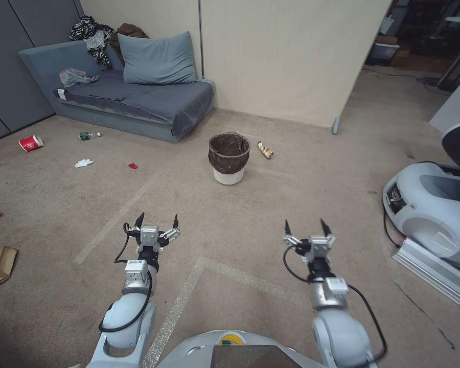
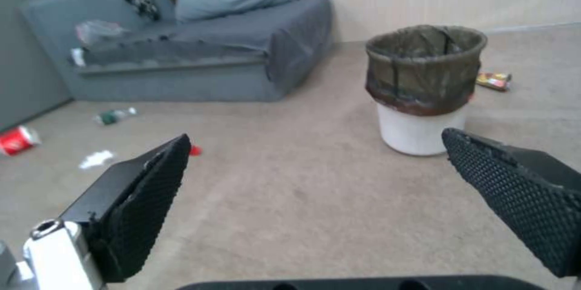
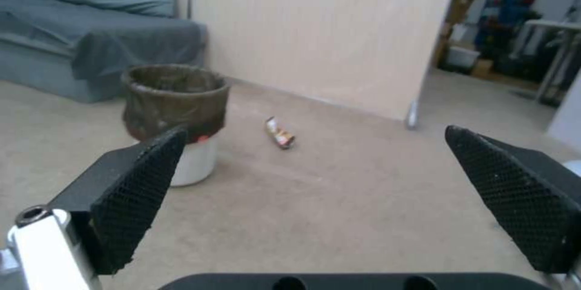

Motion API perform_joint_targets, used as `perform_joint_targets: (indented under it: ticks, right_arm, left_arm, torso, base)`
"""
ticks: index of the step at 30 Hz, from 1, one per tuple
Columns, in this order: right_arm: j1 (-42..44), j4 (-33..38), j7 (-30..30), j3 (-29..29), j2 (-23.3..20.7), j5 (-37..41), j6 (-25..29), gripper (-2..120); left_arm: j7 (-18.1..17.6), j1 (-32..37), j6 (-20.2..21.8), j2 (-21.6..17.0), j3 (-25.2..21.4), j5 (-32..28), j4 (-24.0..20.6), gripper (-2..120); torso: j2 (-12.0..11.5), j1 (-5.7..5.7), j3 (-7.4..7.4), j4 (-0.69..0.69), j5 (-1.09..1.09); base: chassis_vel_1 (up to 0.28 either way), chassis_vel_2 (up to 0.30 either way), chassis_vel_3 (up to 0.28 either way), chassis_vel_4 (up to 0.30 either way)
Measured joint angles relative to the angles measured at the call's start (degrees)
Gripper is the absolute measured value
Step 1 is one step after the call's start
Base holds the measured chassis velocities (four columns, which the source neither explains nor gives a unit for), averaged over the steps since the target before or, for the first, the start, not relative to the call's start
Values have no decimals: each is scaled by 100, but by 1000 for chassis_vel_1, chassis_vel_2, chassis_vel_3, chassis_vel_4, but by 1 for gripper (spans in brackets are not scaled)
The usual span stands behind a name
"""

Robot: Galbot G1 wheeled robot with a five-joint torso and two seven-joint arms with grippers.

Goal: Pick up the trash bin, then pick up the garbage from the floor and place it into the trash bin.

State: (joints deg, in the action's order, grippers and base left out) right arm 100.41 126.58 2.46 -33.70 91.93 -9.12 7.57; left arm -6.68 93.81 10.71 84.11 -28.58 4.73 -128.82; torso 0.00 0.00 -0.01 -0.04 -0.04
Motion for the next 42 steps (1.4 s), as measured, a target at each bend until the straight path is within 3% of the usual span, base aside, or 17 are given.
perform_joint_targets:
  ticks: [3,4,42]
  right_arm:
    - [57,57,12,-8,31,-52,38,100]
    - [66,67,14,-9,37,-58,44,100]
    - [-129,-309,-249,-129,22,-33,597,100]
  left_arm:
    - [-154,80,187,-34,65,32,-204,100]
    - [-189,99,226,-40,102,32,-221,100]
    - [-193,91,168,-29,142,77,-91,100]
  torso:
    - [1,0,0,4,8]
    - [0,0,0,6,0]
    - [0,0,0,4,5]
  base:
    - [0,0,0,0]
    - [0,0,0,0]
    - [-11,7,7,-9]
